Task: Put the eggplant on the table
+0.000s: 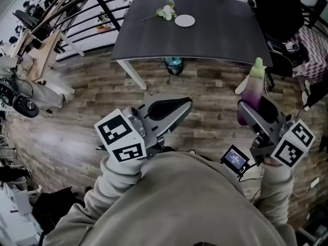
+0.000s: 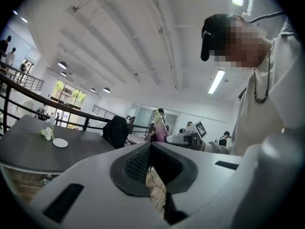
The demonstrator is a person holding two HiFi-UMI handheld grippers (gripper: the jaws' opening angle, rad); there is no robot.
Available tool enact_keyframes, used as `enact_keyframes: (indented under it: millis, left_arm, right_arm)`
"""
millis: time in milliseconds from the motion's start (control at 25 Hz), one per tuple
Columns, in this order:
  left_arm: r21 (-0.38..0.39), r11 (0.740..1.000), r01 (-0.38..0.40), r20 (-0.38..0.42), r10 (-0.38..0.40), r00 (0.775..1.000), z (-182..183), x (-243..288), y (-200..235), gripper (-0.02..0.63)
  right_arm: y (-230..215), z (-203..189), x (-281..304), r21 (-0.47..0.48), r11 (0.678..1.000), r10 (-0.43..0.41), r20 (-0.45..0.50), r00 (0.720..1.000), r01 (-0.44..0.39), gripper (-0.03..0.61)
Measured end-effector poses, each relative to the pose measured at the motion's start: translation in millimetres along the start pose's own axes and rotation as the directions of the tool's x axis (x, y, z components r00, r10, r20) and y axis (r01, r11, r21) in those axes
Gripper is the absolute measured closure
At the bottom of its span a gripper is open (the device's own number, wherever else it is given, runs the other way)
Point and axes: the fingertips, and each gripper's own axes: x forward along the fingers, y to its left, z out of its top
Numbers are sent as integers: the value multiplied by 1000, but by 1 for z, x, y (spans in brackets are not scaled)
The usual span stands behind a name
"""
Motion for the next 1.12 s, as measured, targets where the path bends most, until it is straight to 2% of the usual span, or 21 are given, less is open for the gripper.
enact_keyframes:
  millis: [80, 240, 520, 880, 1120]
  left_arm:
    - [-9, 1000, -18, -1, 18, 1000, -1, 5, 5, 607]
    - [10, 1000, -12, 0, 12, 1000, 16, 2, -3, 607]
    - [3, 1000, -7, -28, 7, 1000, 7, 13, 16, 607]
    - [29, 998, 58, -14, -58, 998, 22, 39, 31, 607]
    - [24, 997, 70, -32, -69, 997, 24, 48, 44, 607]
  right_arm:
    - [-12, -2, -4, 15, 1000, 2, -2, 1000, -2, 348]
    - [-8, 8, -11, 38, 999, 1, 12, 1000, -1, 348]
    - [-25, 12, -6, -1, 999, -36, -3, 999, 36, 348]
    - [-43, 23, -6, -1, 996, -86, 21, 996, 86, 348]
    - [-53, 27, -2, 25, 993, -112, 29, 993, 111, 348]
